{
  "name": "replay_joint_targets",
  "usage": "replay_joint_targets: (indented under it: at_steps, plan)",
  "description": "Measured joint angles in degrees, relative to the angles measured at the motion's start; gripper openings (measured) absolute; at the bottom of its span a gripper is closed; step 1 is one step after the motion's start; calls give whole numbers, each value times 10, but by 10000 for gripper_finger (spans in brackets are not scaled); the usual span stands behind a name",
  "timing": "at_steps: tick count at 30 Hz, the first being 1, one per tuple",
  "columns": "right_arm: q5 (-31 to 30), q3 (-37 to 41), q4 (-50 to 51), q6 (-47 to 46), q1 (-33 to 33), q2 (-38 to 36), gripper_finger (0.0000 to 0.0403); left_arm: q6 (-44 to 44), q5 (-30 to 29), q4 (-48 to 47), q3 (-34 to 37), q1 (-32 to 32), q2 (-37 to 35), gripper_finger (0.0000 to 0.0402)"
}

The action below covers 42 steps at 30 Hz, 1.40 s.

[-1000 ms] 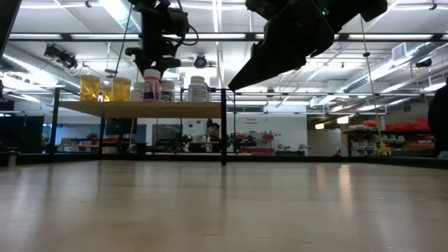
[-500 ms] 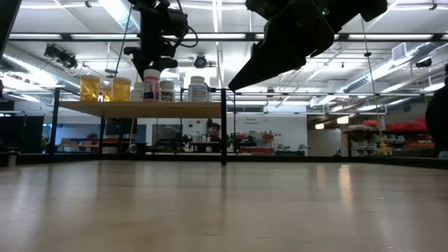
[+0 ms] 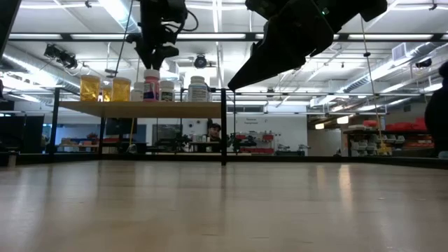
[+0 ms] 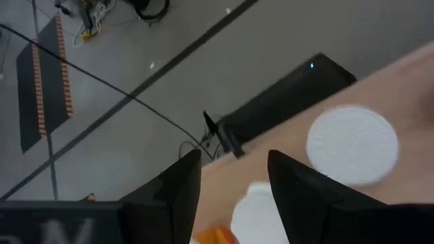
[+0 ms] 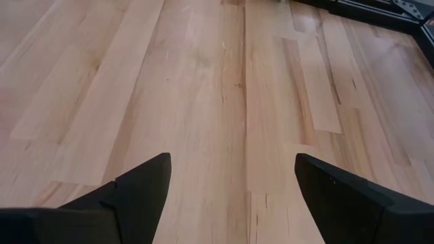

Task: Pick and place medicine bottles onto shelf by color
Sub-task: Adjust the pill bottles on the shelf

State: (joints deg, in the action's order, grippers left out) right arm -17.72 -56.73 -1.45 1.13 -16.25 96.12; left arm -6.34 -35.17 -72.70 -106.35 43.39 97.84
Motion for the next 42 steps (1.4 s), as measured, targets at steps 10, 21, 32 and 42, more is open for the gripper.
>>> replay_joint_targets:
  at_steps: [10, 21, 32, 42]
  plan:
    - [0, 0, 0, 4, 9, 0, 323, 58, 8, 34, 1, 32, 44, 177]
    - [0, 0, 0, 4, 13, 0, 323, 88, 41, 75, 1, 40, 53, 175]
    - [0, 0, 0, 4, 15, 0, 323, 85, 74, 57, 1, 36, 53, 173]
    - [0, 0, 0, 4, 15, 0, 323, 81, 81, 31, 1, 21, 53, 174]
